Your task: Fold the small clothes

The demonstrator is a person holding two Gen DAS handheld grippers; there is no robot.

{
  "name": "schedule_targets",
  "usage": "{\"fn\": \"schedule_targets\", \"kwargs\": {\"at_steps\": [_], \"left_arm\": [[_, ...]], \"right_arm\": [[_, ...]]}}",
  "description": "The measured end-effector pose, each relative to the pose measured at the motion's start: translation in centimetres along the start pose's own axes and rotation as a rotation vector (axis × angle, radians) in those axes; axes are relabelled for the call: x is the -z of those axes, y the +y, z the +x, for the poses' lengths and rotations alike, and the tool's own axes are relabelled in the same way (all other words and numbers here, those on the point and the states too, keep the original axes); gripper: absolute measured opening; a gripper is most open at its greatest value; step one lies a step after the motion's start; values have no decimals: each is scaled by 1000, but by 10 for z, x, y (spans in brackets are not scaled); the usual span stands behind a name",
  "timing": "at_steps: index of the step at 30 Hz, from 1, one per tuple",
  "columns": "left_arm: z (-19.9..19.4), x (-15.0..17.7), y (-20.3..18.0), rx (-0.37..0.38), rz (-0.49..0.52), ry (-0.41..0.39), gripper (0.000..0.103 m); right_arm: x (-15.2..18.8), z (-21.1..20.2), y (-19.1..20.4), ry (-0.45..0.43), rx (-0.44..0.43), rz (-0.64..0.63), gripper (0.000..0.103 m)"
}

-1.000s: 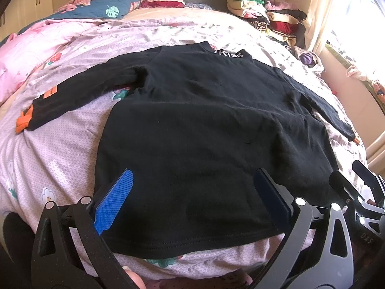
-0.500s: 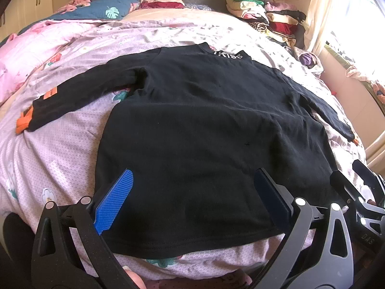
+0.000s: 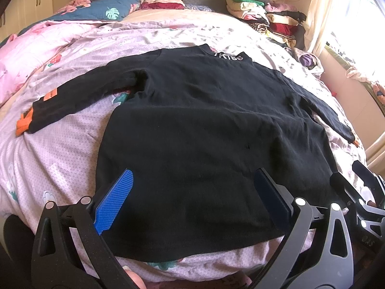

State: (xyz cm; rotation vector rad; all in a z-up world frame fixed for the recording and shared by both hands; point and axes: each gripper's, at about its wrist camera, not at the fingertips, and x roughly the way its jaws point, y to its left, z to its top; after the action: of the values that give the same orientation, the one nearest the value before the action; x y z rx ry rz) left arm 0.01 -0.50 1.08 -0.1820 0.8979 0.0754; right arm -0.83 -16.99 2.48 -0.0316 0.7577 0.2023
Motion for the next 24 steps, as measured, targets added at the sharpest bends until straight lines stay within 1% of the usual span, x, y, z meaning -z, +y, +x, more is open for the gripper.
{"fn": "schedule_targets", "kwargs": {"at_steps": [8,19,24], "left_arm": [[1,-3,0,9,1,6,94],[20,-32,11,2,-24,-1,94],[24,-47,12,-2,-29,-18,94]], "right_arm": [[-4,5,1,4,-16,9,99],[-20,15,-3,11,-32,41,99],[-37,22,-6,2,-47,68,99]]}}
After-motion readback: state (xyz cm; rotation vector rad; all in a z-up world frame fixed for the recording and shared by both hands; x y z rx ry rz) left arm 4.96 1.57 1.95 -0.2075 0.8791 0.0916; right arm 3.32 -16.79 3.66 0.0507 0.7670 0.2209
